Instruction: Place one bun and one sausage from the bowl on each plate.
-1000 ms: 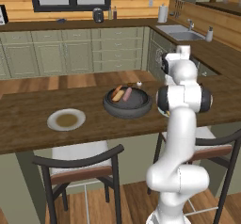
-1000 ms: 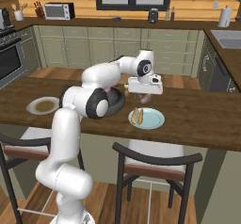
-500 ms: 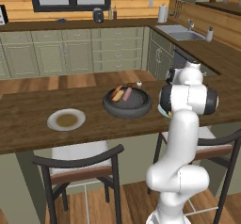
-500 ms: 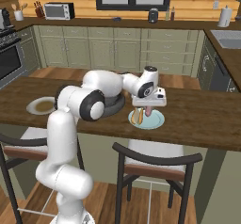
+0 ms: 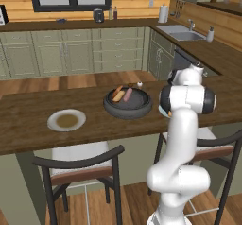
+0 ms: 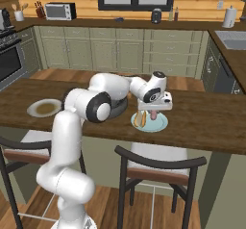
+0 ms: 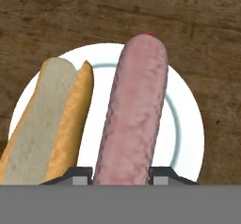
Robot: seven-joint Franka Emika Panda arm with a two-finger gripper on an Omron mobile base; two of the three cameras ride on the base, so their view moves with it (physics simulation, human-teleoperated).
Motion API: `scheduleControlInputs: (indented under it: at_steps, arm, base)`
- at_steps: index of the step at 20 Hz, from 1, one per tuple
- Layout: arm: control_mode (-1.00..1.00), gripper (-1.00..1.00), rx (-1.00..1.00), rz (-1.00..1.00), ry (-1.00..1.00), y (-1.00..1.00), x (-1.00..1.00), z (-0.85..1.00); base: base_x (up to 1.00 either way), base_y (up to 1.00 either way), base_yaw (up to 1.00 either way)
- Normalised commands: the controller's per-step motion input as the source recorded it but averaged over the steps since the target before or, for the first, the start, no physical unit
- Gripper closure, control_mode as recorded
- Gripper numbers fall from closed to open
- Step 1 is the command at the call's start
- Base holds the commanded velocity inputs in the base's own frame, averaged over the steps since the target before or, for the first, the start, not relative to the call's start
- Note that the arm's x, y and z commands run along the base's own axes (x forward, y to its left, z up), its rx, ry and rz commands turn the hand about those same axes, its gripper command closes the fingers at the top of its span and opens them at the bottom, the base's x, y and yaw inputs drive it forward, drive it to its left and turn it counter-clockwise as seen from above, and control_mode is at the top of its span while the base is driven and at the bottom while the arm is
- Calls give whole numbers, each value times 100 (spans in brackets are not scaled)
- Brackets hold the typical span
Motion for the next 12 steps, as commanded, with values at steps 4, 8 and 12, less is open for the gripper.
scheduleControlInputs:
  at_steps: [4,8,12]
  arm:
    - [-100,100,0,5,0,-10,12,-36]
    - [-100,100,0,3,0,-7,2,-32]
    - [-100,100,0,1,0,-1,0,-26]
  base:
    - [0,0,0]
    - [0,0,0]
    - [0,0,0]
